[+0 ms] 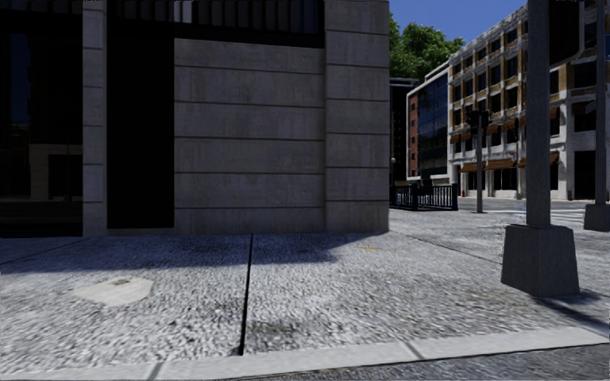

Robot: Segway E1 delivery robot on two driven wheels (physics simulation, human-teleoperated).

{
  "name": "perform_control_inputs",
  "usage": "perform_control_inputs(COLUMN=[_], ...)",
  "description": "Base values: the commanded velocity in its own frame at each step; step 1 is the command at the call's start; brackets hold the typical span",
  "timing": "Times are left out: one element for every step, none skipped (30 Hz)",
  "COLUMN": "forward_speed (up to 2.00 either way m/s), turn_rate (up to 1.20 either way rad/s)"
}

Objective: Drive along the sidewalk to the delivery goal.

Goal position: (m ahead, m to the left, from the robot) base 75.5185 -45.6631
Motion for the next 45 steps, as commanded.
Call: perform_control_inputs(forward_speed=[1.99, 1.99, 1.99, 1.99, 1.99, 1.99, 1.99, 1.99, 1.99, 1.99, 1.99, 1.99, 1.99, 1.99, 1.99, 1.99, 1.94, 1.91, 1.91, 1.89, 1.85, 1.83, 1.82, 1.82, 1.80, 1.80, 1.80, 1.80, 1.79, 1.79, 1.79, 1.79, 1.79, 1.79, 1.79, 1.79, 1.79, 1.79, 1.79, 1.79, 1.79, 1.79, 1.79, 1.79, 1.79], turn_rate=[-0.23, -0.23, -0.23, -0.23, -0.23, -0.23, -0.23, -0.23, -0.23, -0.23, -0.23, -0.24, -0.25, -0.26, -0.27, -0.28, -0.35, -0.38, -0.38, -0.38, -0.39, -0.39, -0.39, -0.39, -0.39, -0.39, -0.39, -0.39, -0.39, -0.39, -0.39, -0.39, -0.39, -0.39, -0.39, -0.39, -0.39, -0.39, -0.39, -0.39, -0.39, -0.43, -0.47, -0.47, -0.48])
